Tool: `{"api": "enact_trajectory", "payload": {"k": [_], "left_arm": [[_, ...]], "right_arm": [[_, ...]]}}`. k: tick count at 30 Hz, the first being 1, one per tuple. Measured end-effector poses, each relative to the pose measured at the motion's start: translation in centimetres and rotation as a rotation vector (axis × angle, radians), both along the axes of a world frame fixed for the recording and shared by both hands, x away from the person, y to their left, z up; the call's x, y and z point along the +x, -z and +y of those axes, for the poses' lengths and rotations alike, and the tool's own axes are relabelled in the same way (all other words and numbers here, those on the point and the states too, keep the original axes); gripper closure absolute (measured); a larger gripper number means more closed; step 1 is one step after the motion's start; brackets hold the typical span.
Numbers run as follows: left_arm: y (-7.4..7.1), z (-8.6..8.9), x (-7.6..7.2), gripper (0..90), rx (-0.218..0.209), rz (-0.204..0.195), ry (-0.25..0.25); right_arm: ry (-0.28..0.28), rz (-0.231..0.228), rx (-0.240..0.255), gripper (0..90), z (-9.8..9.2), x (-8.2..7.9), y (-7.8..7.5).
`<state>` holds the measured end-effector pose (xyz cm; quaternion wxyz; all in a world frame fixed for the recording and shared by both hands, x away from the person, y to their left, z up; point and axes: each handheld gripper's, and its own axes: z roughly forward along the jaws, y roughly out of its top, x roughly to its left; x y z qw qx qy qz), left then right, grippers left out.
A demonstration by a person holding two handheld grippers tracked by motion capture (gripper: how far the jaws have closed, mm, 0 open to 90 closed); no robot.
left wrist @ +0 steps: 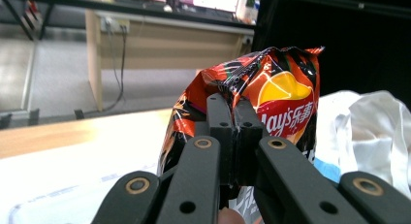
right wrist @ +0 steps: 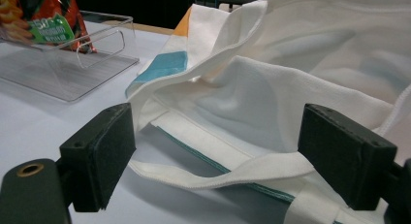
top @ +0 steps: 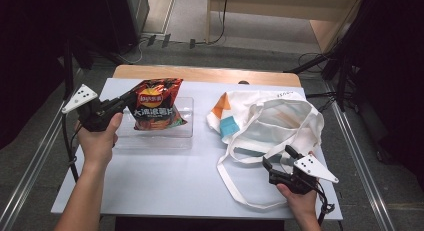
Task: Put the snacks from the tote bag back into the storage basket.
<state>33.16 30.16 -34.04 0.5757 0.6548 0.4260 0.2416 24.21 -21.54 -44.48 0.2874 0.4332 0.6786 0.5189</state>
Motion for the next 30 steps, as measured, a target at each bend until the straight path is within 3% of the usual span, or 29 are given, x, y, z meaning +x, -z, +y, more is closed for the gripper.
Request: {"api": "enact_trajectory", "payload": {"k": [5,7,9,11,13,15,18,24,30], "left_arm": [[1.4,-0.4,1.2,90.0,0.039,0.042,0.009],[1.7,-0.4,1.5,89.6,0.042,0.052,-0.008],[2.0,-0.2,1.7,87.1,0.015,0.059,-0.031],[2.0,-0.1,1.8,78.5,0.002,0.044,-0.066],[2.0,0.1,1.9,62.7,0.011,0.031,-0.116],[2.1,0.3,2.1,48.5,0.019,0.064,-0.146],[2.7,0.6,2.3,38.2,0.022,0.110,-0.171],[3.9,1.0,1.7,35.0,0.015,0.137,-0.197],[4.5,1.1,1.0,27.8,0.051,0.148,-0.226]], "right_arm": [[0.010,0.002,0.005,13.9,-0.3,-0.2,0.0],[0.013,0.000,0.004,13.9,-0.5,-0.3,0.0],[0.013,0.004,0.004,13.9,-0.5,-0.3,0.0],[0.014,0.006,0.006,13.9,-0.5,-0.3,0.1],[0.014,0.009,0.006,13.9,-0.5,-0.4,0.1],[0.013,0.005,0.003,13.9,-0.5,-0.4,0.1],[0.013,0.006,0.003,13.9,-0.5,-0.4,0.0],[0.018,0.003,0.006,13.9,-0.7,-0.4,-0.1],[0.023,-0.002,0.010,14.0,-1.0,-0.2,-0.1]]}}
